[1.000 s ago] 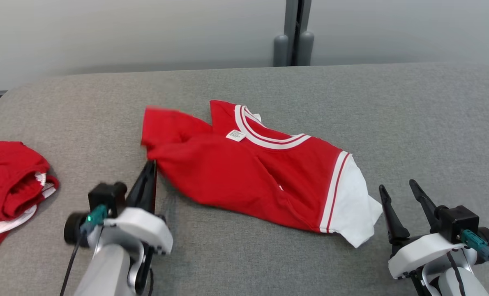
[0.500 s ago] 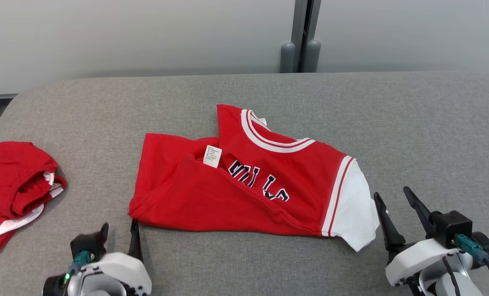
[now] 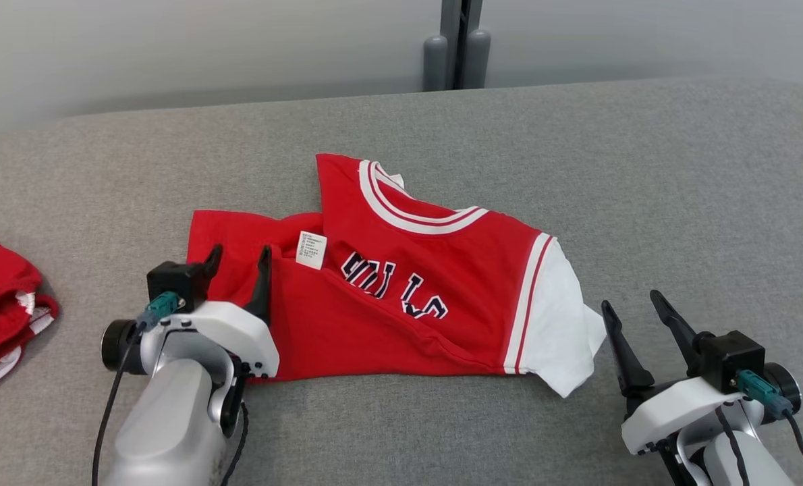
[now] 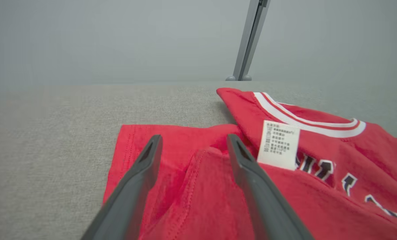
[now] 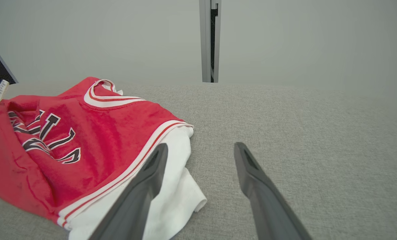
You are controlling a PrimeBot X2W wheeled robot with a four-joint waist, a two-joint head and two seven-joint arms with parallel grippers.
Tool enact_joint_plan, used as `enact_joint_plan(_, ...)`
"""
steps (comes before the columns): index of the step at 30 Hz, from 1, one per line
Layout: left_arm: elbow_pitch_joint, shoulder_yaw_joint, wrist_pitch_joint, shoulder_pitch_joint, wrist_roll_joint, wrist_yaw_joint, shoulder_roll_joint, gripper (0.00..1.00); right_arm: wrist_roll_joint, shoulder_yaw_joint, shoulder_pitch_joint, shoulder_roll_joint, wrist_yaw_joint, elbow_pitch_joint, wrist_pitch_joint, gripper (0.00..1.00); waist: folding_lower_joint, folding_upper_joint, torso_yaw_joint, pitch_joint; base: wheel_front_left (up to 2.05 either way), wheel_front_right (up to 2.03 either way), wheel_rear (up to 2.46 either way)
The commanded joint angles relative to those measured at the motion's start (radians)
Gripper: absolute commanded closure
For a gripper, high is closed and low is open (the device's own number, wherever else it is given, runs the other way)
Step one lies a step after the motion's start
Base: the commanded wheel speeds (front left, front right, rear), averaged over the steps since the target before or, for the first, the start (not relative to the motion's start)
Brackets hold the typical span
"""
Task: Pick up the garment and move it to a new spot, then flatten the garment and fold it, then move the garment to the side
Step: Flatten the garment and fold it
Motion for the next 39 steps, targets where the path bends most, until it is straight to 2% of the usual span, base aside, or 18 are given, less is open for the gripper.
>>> enact_joint_plan(1, 0.018, -0.009, 0.001, -0.031, -0.015, -0.002, 0.005, 0.00, 0.001, -0.002, -0.013, -0.004, 0.000, -0.002, 0.000, 0.00, 0.0000, 0.0000, -0.016, 0.015, 0.00, 0.00, 0.00)
enact_joint_plan(9, 0.166, -0.086, 0.021, -0.145, -0.090, 0.018, 0.005, 0.00, -0.007, -0.007, -0.021, -0.003, 0.000, 0.000, 0.000, 0.00, 0.0000, 0.0000, -0.041, 0.041, 0.00, 0.00, 0.00)
enact_joint_plan(19, 0.228, -0.203, 0.010, -0.139, -0.174, 0.053, 0.005, 0.00, -0.012, -0.013, -0.028, 0.000, 0.000, 0.002, 0.000, 0.00, 0.0000, 0.0000, -0.037, 0.048, 0.00, 0.00, 0.00)
enact_joint_plan(20, 0.230, -0.216, 0.011, -0.135, -0.183, 0.053, 0.004, 0.10, -0.014, -0.013, -0.028, 0.000, 0.000, 0.002, 0.000, 0.00, 0.0000, 0.0000, -0.034, 0.047, 0.00, 0.00, 0.00)
enact_joint_plan(21, 0.232, -0.228, 0.009, -0.132, -0.191, 0.055, 0.004, 0.33, -0.015, -0.013, -0.027, 0.001, 0.000, 0.002, 0.000, 0.00, 0.0000, 0.0000, -0.032, 0.048, 0.00, 0.00, 0.00)
enact_joint_plan(22, 0.234, -0.240, 0.008, -0.131, -0.198, 0.059, 0.004, 0.70, -0.016, -0.012, -0.029, 0.002, 0.000, 0.002, 0.000, 0.00, 0.0000, 0.0000, -0.030, 0.048, 0.00, 0.00, 0.00)
enact_joint_plan(23, 0.235, -0.250, 0.007, -0.131, -0.206, 0.062, 0.004, 0.95, -0.016, -0.012, -0.032, 0.002, 0.000, 0.002, 0.000, 0.00, 0.0000, 0.0000, -0.028, 0.048, 0.00, 0.00, 0.00)
enact_joint_plan(24, 0.236, -0.260, 0.007, -0.133, -0.210, 0.066, 0.005, 1.00, -0.015, -0.011, -0.034, 0.002, 0.000, 0.001, 0.000, 0.00, 0.0000, 0.0000, -0.026, 0.048, 0.00, 0.00, 0.00)
enact_joint_plan(31, 0.188, -0.291, -0.010, -0.129, -0.228, 0.104, 0.005, 1.00, -0.013, -0.015, -0.023, 0.001, 0.000, 0.005, 0.000, 0.00, 0.0000, 0.0000, -0.010, 0.033, 0.00, 0.00, 0.00)
enact_joint_plan(35, 0.047, -0.237, -0.010, -0.085, -0.200, 0.134, 0.011, 1.00, -0.008, -0.029, -0.002, 0.003, 0.000, 0.010, 0.000, 0.00, 0.0000, 0.0000, 0.011, -0.001, 0.00, 0.00, 0.00)
enact_joint_plan(39, -0.116, -0.172, -0.011, 0.001, -0.157, 0.143, 0.024, 1.00, 0.001, -0.036, 0.021, 0.011, 0.000, 0.016, 0.000, 0.00, 0.0000, 0.0000, 0.040, -0.045, 0.00, 0.00, 0.00)
